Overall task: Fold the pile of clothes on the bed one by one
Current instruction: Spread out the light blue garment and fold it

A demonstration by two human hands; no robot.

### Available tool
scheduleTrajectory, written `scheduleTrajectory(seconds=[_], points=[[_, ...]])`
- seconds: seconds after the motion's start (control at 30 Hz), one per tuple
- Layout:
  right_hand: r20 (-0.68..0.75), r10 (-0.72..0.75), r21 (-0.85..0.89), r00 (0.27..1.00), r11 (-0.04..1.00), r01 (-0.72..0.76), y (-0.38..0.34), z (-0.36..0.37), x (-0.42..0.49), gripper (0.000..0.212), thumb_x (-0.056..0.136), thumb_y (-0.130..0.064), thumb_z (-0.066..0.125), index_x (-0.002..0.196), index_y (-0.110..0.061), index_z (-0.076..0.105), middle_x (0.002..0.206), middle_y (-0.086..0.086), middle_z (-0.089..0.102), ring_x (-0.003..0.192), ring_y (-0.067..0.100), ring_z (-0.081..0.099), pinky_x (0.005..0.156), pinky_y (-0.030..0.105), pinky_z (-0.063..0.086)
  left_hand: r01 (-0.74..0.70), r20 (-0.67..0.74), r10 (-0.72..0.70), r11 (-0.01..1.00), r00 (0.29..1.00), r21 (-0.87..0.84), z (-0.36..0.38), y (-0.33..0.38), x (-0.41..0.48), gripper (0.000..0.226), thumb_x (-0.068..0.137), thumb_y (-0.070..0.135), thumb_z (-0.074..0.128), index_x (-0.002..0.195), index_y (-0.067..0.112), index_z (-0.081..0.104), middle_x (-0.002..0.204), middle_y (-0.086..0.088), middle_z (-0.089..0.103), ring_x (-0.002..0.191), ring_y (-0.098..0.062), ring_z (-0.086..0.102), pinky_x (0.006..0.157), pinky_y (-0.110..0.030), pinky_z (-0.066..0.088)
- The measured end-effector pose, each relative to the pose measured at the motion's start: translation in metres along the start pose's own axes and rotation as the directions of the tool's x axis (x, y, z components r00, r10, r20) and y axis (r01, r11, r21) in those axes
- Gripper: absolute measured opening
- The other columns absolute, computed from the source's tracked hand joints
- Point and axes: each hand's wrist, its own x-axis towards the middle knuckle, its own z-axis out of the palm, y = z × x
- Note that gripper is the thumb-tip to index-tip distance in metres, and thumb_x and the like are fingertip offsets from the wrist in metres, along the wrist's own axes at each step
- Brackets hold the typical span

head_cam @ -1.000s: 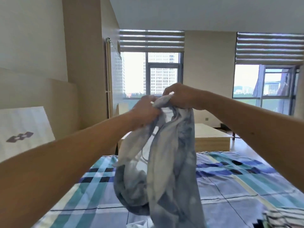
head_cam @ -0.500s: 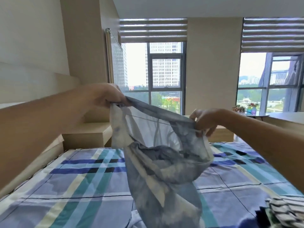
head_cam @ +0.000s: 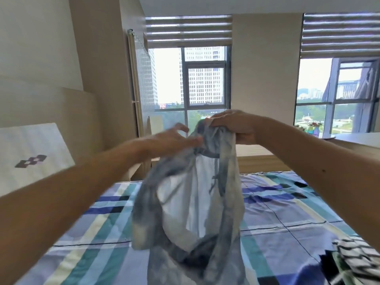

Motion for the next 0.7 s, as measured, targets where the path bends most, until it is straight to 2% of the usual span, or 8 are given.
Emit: scheduleTrajectory(seconds=[0.07,0.13,0.23,0.33,0.47,0.53,0.6,0.7], points=[[0.030,0.005,-0.060,1.000,0.998,-0.003,-0.007,0.012,0.002,0.006,0.092,-0.004,0.066,0.087,-0.005,0.064,0.078,0.007,0.070,0.066,0.014,0.068,0.060,0.023,0.057,-0.135,0.086,0.123,0.979,0.989,0.153,0.038,0.000,0.003,0.031,0.084,0.042,0.076,0.109,0.031,0.061,0.106,0.010,0.064,0.094,-0.004,0.061,0.084,-0.016,0.050],[0.084,0.035,-0.129,0.996,0.991,-0.024,-0.011,0.012,-0.005,0.011,0.088,0.000,0.070,0.091,-0.008,0.062,0.084,0.006,0.070,0.071,0.014,0.068,0.062,0.023,0.058,-0.129,0.032,0.125,0.968,0.992,0.217,0.053,-0.012,0.008,0.016,0.087,0.019,0.076,0.101,0.015,0.067,0.098,-0.003,0.067,0.095,-0.021,0.065,0.083,-0.027,0.053],[0.159,0.127,-0.370,0.979,0.927,-0.060,-0.004,-0.015,-0.021,0.030,0.081,0.002,0.076,0.105,-0.013,0.066,0.104,0.008,0.069,0.085,0.020,0.069,0.065,0.025,0.057,-0.035,0.002,0.035,0.999,0.999,0.018,0.028,-0.034,0.008,0.017,0.090,0.007,0.070,0.105,-0.001,0.070,0.104,-0.018,0.071,0.102,-0.032,0.068,0.091,-0.038,0.056],[-0.035,0.205,-0.677,0.978,0.715,-0.174,0.016,-0.035,-0.028,0.046,0.075,0.010,0.078,0.110,-0.016,0.063,0.111,0.007,0.059,0.084,0.022,0.063,0.060,0.028,0.056,-0.007,0.123,0.026,0.988,0.992,-0.156,-0.001,-0.038,-0.002,0.021,0.096,0.016,0.066,0.115,0.011,0.072,0.111,-0.010,0.073,0.103,-0.026,0.071,0.093,-0.038,0.058],[-0.202,-0.173,-0.882,0.964,0.460,-0.102,0.064,-0.023,-0.019,0.012,0.087,-0.004,0.065,0.085,-0.011,0.074,0.076,0.003,0.063,0.067,0.019,0.054,0.062,0.025,0.038,-0.023,0.034,0.032,0.971,0.999,-0.237,-0.012,-0.025,0.001,0.022,0.099,0.012,0.058,0.116,0.012,0.073,0.113,-0.011,0.074,0.106,-0.028,0.070,0.096,-0.039,0.055],[-0.320,-0.189,-0.689,0.928,0.719,-0.091,0.092,-0.014,-0.015,0.023,0.090,-0.008,0.061,0.068,-0.009,0.068,0.060,0.001,0.053,0.056,0.017,0.047,0.057,0.025,0.034,-0.011,-0.086,-0.019,0.944,0.996,-0.330,-0.012,-0.020,0.004,0.021,0.098,0.010,0.058,0.113,0.011,0.072,0.111,-0.013,0.074,0.102,-0.028,0.071,0.091,-0.037,0.057],[-0.377,-0.006,-0.205,0.926,0.976,-0.077,0.115,-0.003,-0.014,0.021,0.095,-0.009,0.056,0.089,0.008,0.066,0.075,0.012,0.055,0.069,0.025,0.051,0.059,0.026,0.039,0.001,-0.147,-0.067,0.912,0.987,-0.410,-0.015,-0.019,0.004,0.020,0.099,0.010,0.055,0.110,0.008,0.071,0.105,-0.013,0.075,0.088,-0.022,0.073,0.077,-0.030,0.061],[-0.391,0.152,0.113,0.908,0.987,-0.117,0.139,0.021,-0.017,0.031,0.105,-0.024,0.048,0.105,0.003,0.063,0.092,0.017,0.060,0.075,0.024,0.059,0.055,0.027,0.053,0.002,-0.186,-0.096,0.893,0.978,-0.450,-0.017,-0.020,-0.002,0.029,0.103,0.014,0.048,0.092,0.006,0.074,0.091,-0.019,0.071,0.071,-0.019,0.070,0.062,-0.025,0.058]])
